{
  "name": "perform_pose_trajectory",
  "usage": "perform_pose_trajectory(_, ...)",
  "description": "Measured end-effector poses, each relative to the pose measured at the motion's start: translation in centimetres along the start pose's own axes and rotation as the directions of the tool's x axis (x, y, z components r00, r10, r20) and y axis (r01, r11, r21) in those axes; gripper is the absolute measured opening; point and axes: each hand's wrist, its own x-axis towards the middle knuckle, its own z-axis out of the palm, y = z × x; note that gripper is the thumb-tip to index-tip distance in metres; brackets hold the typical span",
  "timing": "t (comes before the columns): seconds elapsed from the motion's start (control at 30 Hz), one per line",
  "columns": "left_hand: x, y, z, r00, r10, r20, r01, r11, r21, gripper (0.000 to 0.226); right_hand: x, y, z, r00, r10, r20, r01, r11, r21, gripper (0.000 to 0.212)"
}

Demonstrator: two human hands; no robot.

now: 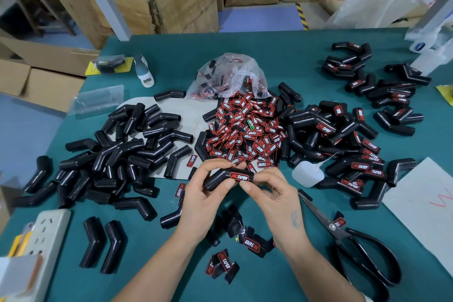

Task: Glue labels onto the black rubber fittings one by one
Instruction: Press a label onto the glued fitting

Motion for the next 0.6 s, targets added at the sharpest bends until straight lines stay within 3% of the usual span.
perform_pose_trajectory(0.37,-0.09,-0.36,-0.37,1.000,-0.009,-0.009,0.010,0.997,0.070,0.025,-0.01,0.07,-0.14,1.000,0.010,0.007,-0.010,1.000,0.022,0.009)
perform_pose_trajectory(0.6,-0.22,0.24,-0.06,1.000,-0.023,-0.010,0.023,1.000,0.017,0.023,-0.05,-0.03,-0.12,1.000,0.021,0.013,-0.022,0.999,0.038,0.011)
